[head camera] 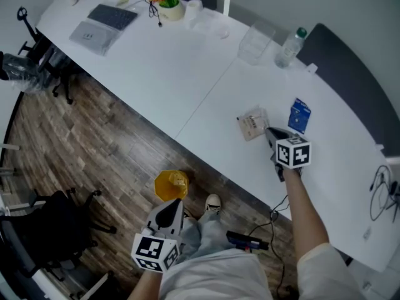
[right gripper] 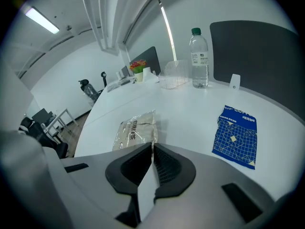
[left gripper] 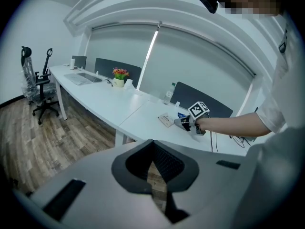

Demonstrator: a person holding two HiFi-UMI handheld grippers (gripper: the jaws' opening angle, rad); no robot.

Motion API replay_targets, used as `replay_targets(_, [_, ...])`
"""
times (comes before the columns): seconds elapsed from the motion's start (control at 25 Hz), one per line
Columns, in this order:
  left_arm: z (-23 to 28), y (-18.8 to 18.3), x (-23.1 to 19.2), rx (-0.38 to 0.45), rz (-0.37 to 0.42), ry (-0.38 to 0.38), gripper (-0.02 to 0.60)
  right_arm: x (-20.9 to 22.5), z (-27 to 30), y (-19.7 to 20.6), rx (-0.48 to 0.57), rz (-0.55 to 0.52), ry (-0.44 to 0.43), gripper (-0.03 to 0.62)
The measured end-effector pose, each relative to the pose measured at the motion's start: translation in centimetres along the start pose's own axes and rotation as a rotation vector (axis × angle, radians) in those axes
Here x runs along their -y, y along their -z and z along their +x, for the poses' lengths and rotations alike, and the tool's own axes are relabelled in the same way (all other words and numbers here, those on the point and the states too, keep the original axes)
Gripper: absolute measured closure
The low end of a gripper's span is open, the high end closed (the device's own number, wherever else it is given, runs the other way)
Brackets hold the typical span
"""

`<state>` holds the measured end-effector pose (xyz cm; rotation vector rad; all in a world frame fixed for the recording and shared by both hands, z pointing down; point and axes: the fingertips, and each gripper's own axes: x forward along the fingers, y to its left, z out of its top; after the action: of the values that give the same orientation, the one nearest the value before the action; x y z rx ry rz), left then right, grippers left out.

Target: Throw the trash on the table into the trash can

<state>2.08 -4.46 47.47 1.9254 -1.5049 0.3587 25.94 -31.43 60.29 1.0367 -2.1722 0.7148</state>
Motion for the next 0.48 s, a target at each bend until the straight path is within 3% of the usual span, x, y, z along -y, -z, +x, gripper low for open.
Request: replay_targets(0.48, [-2.2, -0.8, -0.8, 0.057, -0.005, -0.004, 0.581, -2.5, -3.7, -1.2, 0.105, 0.078, -0.062, 0.562])
